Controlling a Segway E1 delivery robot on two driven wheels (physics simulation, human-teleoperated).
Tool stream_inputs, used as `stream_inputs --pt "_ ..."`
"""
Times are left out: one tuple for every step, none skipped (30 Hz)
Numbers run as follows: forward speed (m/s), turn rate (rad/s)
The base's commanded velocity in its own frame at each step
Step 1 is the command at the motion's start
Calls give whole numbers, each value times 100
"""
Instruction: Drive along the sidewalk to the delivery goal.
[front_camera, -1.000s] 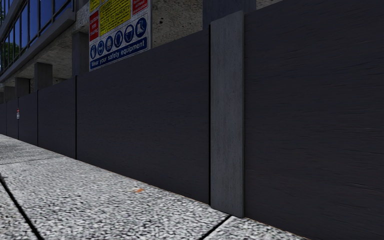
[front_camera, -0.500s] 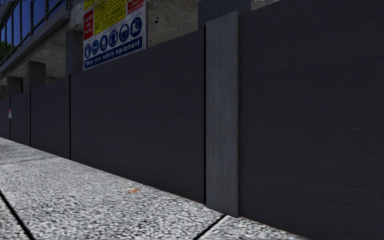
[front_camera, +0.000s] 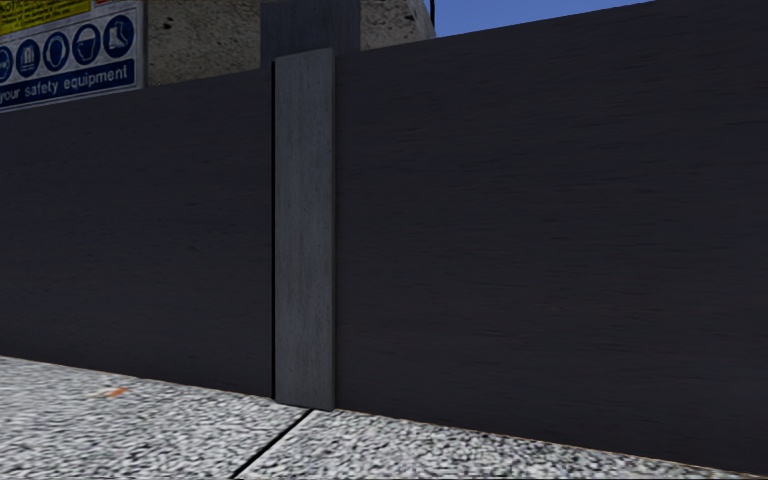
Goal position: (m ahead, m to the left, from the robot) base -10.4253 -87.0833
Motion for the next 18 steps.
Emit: stream_inputs --pt "-40 -84" --pt "-39 -84" --pt "-38 -84" --pt "-38 -84" --pt "-38 -84" --pt "-38 -84" --pt "-38 -84" --pt "-39 -84" --pt "-40 -84" --pt "-40 -84" --pt "-41 -84" --pt "-42 -84" --pt "-42 -84" --pt "-42 -84" --pt "-42 -84" --pt "-43 -84" --pt "-44 -84" --pt "-44 -84"
